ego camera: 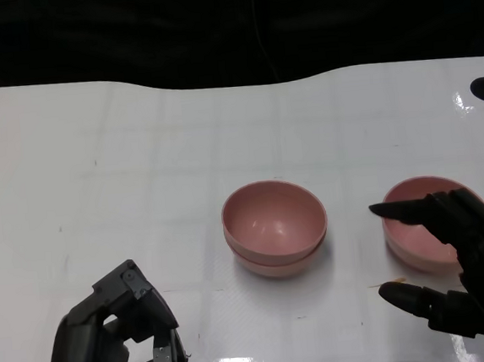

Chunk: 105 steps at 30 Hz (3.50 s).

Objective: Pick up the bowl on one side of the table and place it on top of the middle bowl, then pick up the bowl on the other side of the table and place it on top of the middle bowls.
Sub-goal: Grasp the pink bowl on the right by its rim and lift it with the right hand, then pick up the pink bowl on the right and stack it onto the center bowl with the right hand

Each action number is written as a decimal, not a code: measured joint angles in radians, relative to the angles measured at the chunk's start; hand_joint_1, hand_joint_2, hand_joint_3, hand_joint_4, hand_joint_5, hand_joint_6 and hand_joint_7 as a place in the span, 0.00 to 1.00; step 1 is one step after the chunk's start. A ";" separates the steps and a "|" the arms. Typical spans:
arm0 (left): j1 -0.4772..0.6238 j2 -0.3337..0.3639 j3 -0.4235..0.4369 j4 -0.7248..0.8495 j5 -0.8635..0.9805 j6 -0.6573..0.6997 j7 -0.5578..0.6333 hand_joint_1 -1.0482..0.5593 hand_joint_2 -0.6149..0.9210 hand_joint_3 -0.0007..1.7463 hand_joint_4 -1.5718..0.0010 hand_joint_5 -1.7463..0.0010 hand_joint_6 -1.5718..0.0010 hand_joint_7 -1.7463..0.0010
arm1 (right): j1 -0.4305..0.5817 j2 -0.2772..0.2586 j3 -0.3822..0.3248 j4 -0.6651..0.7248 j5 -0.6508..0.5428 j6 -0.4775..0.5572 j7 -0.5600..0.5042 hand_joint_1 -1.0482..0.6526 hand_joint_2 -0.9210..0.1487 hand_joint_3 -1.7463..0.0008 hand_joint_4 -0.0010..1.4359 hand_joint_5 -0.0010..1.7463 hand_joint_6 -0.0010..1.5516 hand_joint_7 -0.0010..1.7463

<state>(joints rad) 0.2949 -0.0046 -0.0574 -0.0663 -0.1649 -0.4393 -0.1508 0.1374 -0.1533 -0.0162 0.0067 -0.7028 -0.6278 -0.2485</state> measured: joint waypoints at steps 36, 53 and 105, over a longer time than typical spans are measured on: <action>0.012 -0.027 -0.003 -0.033 0.017 0.000 -0.001 0.68 0.71 0.80 0.42 0.00 0.54 0.00 | -0.078 -0.128 0.196 -0.065 -0.307 0.663 0.121 0.39 0.08 1.00 0.23 0.26 0.28 0.03; 0.021 -0.040 -0.023 -0.055 0.007 0.015 -0.001 0.69 0.72 0.81 0.42 0.00 0.53 0.00 | -0.324 -0.174 0.324 0.337 -0.297 0.682 0.017 0.48 0.05 1.00 0.58 0.67 0.61 0.03; 0.040 -0.039 -0.017 -0.100 -0.021 0.063 -0.030 0.70 0.72 0.79 0.42 0.00 0.54 0.01 | -0.642 -0.089 0.442 0.593 -0.089 0.067 -0.333 0.53 0.56 0.27 0.68 1.00 0.49 1.00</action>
<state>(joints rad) 0.3349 -0.0440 -0.0746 -0.1665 -0.1863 -0.3761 -0.1813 -0.5047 -0.2424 0.4259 0.5998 -0.7917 -0.5610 -0.5811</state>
